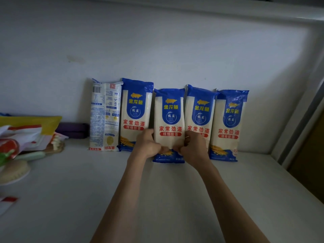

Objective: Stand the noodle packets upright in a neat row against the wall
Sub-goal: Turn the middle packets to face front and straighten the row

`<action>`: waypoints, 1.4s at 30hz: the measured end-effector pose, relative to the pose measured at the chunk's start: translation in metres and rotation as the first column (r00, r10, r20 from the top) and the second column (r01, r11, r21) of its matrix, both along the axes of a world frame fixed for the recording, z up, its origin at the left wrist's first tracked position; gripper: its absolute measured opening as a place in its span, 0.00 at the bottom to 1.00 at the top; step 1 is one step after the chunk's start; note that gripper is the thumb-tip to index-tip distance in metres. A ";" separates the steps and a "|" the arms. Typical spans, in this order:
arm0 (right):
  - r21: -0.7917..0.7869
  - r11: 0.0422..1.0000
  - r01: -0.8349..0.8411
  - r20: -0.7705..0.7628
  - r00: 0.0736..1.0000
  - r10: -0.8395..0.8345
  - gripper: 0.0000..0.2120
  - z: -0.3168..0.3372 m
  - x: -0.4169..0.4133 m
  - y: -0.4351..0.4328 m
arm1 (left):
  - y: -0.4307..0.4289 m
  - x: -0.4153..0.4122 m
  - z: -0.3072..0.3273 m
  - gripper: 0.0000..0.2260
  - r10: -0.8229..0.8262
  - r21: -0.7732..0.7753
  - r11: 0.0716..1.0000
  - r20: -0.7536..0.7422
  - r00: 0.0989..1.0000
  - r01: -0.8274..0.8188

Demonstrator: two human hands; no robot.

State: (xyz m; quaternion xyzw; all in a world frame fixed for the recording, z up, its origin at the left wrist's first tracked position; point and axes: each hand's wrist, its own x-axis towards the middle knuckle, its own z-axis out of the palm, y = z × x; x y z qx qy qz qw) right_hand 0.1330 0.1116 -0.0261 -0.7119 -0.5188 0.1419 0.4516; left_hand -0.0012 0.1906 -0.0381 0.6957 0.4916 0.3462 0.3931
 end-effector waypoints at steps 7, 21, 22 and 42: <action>0.068 0.996 0.053 0.114 0.992 -0.061 0.17 -0.013 -0.013 0.009 | -0.002 0.009 -0.010 0.22 0.156 0.104 0.978 0.189 0.969 -0.178; -0.187 0.937 0.296 0.169 0.949 -0.266 0.20 -0.017 -0.014 0.008 | 0.005 0.012 -0.003 0.23 0.330 -0.016 0.944 -0.007 0.944 -0.330; -0.192 0.941 0.279 0.161 0.955 -0.250 0.21 -0.016 -0.013 0.008 | 0.004 0.013 -0.004 0.24 0.343 -0.007 0.939 -0.019 0.939 -0.343; -0.065 0.950 0.305 0.164 0.942 -0.291 0.20 -0.036 -0.012 0.016 | -0.009 0.023 -0.026 0.16 0.454 0.172 0.869 0.095 0.886 -0.464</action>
